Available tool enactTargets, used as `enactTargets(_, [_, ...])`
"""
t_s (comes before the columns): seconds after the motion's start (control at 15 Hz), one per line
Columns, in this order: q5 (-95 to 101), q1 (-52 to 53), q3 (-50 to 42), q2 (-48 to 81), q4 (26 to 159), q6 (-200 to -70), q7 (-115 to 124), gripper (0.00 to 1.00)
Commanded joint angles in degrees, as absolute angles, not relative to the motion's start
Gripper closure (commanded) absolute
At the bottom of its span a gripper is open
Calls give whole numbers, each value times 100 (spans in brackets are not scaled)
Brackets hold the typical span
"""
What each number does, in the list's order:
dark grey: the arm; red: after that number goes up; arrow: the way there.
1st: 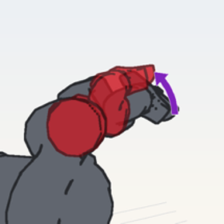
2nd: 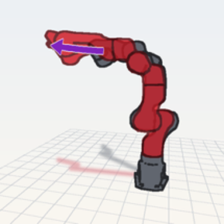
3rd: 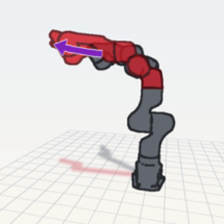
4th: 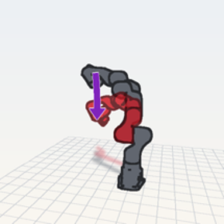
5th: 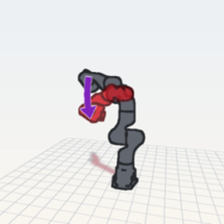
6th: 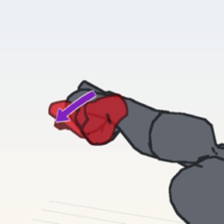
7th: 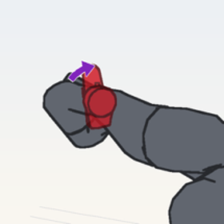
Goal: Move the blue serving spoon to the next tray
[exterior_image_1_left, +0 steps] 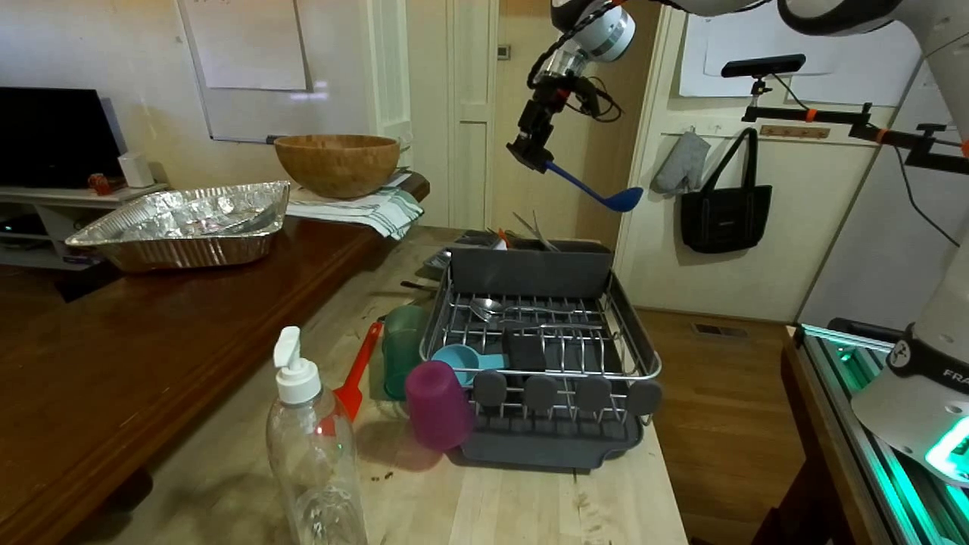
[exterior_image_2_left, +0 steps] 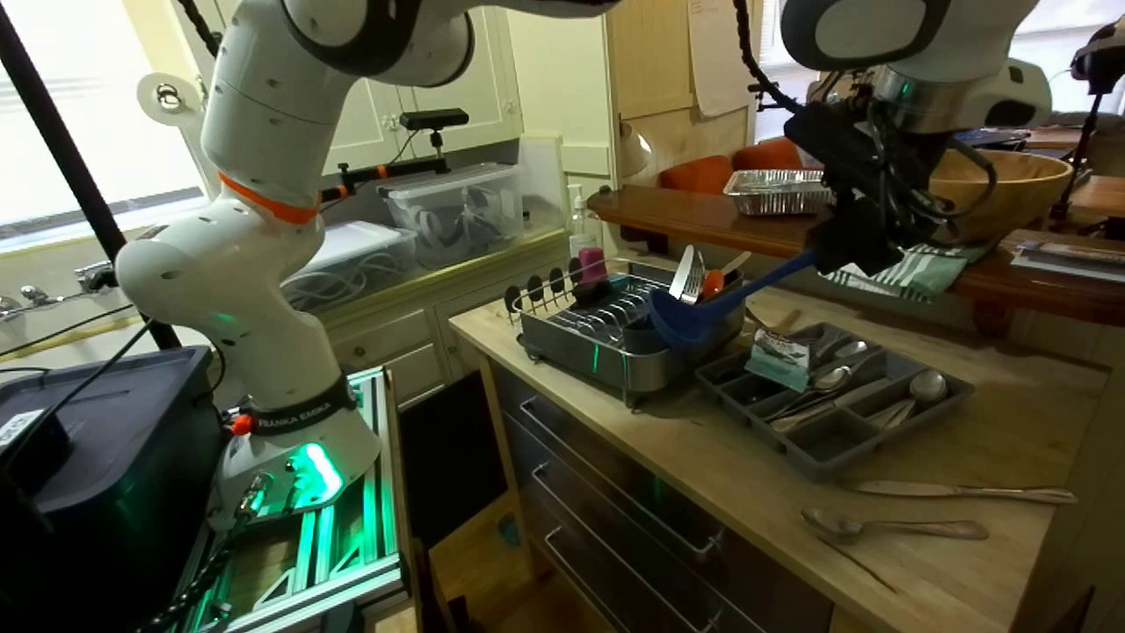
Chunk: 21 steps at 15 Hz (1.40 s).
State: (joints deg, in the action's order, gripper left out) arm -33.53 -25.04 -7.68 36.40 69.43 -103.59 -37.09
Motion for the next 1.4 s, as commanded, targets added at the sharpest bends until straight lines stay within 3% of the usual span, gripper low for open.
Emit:
enactTargets(0.0, [-3353,-2578,-669,3788,6736,-10209,-3686,36])
enactTargets(0.13, [-3353,-2658,-586,3965,6481,-10095,-3662,36])
enactTargets(0.2, [-3353,-2676,-577,4000,6426,-10085,-3659,61])
enactTargets(1.13, [-3033,-2871,-511,6656,3024,-7437,-2006,61])
enactTargets(1.33, [-2525,-2952,-270,6744,2890,-7550,-1735,61])
